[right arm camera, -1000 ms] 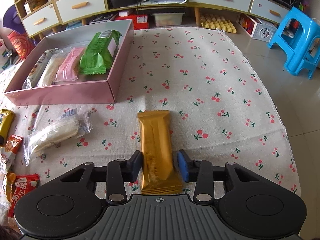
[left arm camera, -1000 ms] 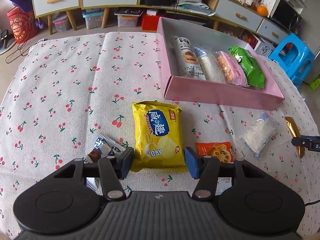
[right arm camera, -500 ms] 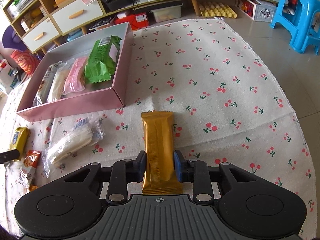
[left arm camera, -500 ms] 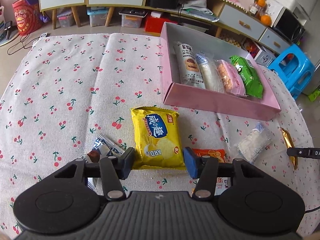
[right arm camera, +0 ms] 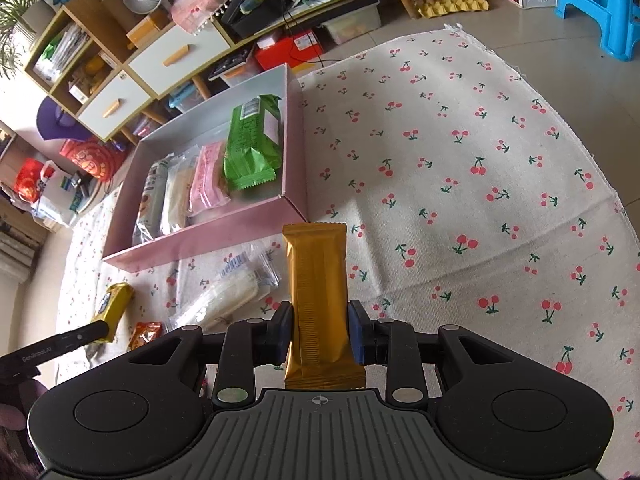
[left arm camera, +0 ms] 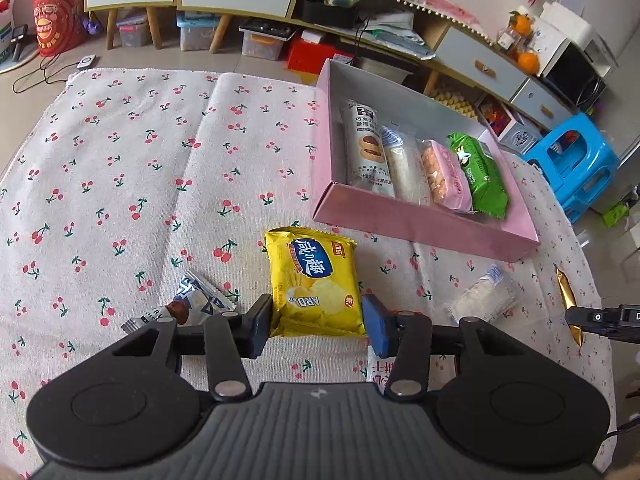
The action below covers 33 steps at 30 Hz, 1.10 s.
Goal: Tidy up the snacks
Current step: 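Carry the yellow chips bag and gold bar over the pink box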
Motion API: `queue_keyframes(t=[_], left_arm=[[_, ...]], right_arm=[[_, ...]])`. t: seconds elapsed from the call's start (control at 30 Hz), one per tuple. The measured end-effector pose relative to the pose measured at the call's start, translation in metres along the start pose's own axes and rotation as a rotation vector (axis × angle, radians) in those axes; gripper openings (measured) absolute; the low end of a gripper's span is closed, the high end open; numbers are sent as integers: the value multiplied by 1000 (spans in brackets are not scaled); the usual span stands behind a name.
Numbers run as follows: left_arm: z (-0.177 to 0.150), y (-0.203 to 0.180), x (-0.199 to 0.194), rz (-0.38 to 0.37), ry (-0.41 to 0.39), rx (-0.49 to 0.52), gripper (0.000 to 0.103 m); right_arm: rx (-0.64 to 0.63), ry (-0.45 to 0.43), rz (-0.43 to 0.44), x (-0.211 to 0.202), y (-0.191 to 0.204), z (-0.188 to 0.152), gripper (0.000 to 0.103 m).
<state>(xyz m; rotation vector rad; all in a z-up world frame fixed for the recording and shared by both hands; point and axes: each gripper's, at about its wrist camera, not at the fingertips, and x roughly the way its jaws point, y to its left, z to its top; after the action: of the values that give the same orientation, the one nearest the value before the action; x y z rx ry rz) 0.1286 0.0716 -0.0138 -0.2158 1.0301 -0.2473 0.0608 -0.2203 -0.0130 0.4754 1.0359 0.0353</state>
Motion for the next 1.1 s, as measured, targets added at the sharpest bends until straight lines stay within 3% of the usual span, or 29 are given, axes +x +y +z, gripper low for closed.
queue_keyframes(t=[0.63,1.1], left_arm=[[4,-8,-20,-89,-50,-58,44],[26,-35,-9,-135,-120,-104,44]], right_arm=[[-18,-45,131,-22,39,10,28],[40,-96,145,0,68,34,28]])
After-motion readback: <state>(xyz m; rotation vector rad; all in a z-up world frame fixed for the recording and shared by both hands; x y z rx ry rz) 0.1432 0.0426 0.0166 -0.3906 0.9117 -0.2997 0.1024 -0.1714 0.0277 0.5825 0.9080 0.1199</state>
